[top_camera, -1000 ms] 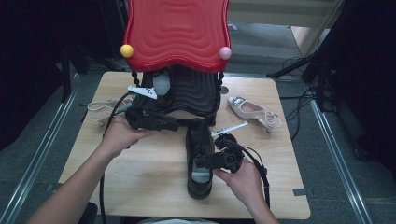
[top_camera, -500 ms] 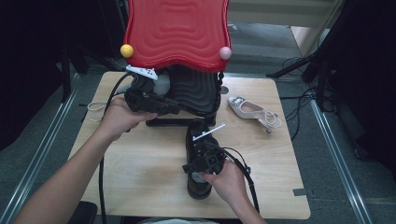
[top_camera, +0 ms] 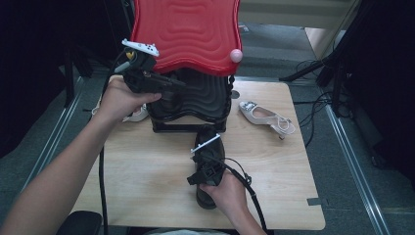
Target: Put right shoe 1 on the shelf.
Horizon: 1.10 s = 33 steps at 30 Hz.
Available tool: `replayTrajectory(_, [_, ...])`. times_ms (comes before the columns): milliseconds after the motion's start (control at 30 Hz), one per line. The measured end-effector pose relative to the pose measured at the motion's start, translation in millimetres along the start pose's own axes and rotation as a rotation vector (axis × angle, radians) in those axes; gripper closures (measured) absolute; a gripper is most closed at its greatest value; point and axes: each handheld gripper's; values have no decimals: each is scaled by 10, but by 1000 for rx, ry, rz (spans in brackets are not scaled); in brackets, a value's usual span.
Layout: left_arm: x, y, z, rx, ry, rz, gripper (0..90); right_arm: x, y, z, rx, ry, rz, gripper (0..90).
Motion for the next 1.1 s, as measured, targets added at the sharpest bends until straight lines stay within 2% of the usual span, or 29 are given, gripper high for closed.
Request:
replayTrajectory(33, [12, -25, -44, 0, 0, -8, 825, 15, 27, 3, -10, -15, 25, 583])
replayTrajectory(133, [48, -82, -174, -8, 14, -42, 826, 15, 52, 16, -19, -22, 45, 599])
replayTrajectory(200, [84, -100, -242, -22, 9, -49, 827, 5, 63, 13, -17, -21, 46, 616])
replayTrajectory(267, [111, -113, -311, -24, 10, -62, 832, -4, 76, 13, -21, -43, 50, 639])
replayTrajectory(400, [130, -121, -416, -16, 36, -98, 841, -29, 70, 19, -20, -59, 45, 679])
replayTrajectory(433, [144, -124, -447, -15, 38, -102, 852, -68, 68, 24, -27, -72, 23, 701])
replayTrajectory(500, [182, -121, -496, -6, 39, -103, 895, -89, 63, 23, -23, -66, 7, 718])
replayTrajectory(533, [226, -116, -544, -1, 63, -121, 900, -103, 57, 19, -16, -64, 0, 727])
replayTrajectory(600, [259, -104, -564, 1, 54, -110, 900, -113, 52, 15, -13, -61, 0, 739])
replayTrajectory(767, [379, -6, -618, 19, 25, -144, 900, -205, 0, 36, 2, -37, -25, 797])
replayTrajectory(900, [436, 67, -610, 34, 11, -152, 900, -370, -81, 94, 13, -2, -77, 842])
replayTrajectory(933, [445, 84, -607, 37, 3, -154, 900, -421, -130, 110, 6, 3, -96, 856])
replayTrajectory(1033, [456, 92, -607, 38, 4, -158, 900, -465, -190, 127, -5, 12, -110, 865])
replayTrajectory(1100, [464, 105, -595, 42, 4, -171, 894, -546, -272, 151, -22, 31, -140, 874])
Point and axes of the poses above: each handheld gripper's, and its own axes: y roughly forward along the jaws, z roughly out of its underside, x roughly to its left, and after that the axes turned 15 degrees about y, right-handed
